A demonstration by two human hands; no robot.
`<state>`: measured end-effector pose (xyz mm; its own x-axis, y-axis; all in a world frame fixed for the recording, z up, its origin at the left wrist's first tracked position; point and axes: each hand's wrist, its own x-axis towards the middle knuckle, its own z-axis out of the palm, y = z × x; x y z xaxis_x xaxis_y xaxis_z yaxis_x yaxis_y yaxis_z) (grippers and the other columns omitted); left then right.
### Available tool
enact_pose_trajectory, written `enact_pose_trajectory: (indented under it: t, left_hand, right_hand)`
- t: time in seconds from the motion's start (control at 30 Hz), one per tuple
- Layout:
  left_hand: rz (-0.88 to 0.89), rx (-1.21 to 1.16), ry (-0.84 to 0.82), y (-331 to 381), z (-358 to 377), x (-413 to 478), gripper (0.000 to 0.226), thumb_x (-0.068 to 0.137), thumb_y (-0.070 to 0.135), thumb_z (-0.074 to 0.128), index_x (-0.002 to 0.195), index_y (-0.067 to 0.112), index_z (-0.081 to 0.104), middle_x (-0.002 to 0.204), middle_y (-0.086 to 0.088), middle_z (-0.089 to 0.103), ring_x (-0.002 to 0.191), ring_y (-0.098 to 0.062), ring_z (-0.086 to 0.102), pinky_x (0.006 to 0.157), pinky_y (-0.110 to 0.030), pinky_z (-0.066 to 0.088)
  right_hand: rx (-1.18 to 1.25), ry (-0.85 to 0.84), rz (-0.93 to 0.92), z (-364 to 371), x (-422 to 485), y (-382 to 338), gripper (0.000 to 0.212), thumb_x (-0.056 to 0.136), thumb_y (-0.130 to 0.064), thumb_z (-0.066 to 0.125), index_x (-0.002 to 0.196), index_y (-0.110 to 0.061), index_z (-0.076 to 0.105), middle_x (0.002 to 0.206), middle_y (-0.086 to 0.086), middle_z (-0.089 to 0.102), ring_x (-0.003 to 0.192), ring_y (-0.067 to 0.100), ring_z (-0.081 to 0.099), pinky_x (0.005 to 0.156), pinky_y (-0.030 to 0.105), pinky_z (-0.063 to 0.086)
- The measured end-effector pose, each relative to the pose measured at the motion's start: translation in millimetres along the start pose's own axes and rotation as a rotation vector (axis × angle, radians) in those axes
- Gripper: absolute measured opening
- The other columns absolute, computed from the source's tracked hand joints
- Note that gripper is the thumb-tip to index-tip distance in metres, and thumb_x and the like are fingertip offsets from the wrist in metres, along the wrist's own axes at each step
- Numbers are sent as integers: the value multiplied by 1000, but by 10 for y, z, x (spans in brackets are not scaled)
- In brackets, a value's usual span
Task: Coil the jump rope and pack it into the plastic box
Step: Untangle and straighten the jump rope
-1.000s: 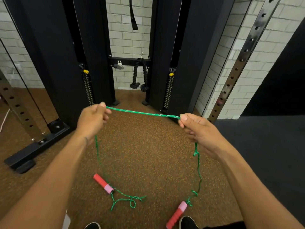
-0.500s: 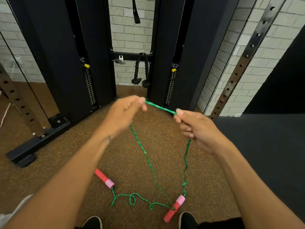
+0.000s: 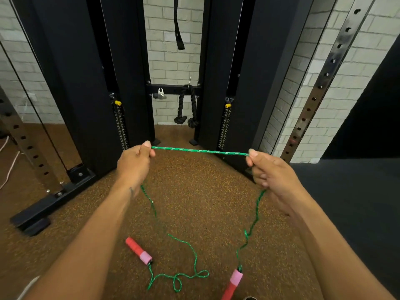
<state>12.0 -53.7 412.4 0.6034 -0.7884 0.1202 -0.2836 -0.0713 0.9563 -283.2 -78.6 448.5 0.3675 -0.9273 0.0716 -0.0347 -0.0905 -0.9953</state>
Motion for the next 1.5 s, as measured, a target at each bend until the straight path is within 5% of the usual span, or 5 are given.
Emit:
enact_pose_trajectory:
  t: [0.17,0.3,0.73,1.0,1.5]
  left_hand:
    - [236,467,-417,84,185,-323,42,100,40,48,138,25,51,141,1,55,123,-18,54,92,-30,42]
    - [347,13,-766,325,426,-639,49,88,62,52,128,35,60,116,8,71,110,-9,65,96,-40,50]
    - [-105,-415,-28,-15,-82,61,34,102,38,45,77,20,59,66,4,43,62,-9,48,66,-29,47]
    - [172,225,-446,52,189,-280,44,95,45,55,137,30,52,126,13,60,118,-9,56,100,-35,44]
    - [291,-224,-417,366,331,-445,15,90,34,64,81,28,75,80,2,66,71,-5,55,70,-28,46]
  right_hand:
    - [52,-130,7,117,-33,1,35,104,-36,43,76,-18,56,52,-8,33,44,6,26,44,17,23]
    - [-20,-206,-10,316,-60,-9,33,103,-34,43,85,-13,61,50,-11,38,43,3,29,44,16,24]
    - [310,-175,46,-73,-16,-72,35,96,-38,49,69,-19,56,51,-7,30,39,4,26,44,22,17]
    - [239,-233,40,187,-41,-48,38,104,-34,40,72,-19,52,53,-6,31,42,6,27,44,20,21]
    - [137,-233,66,235,-34,42,32,92,-42,51,69,-21,59,52,-6,36,42,8,30,42,16,28]
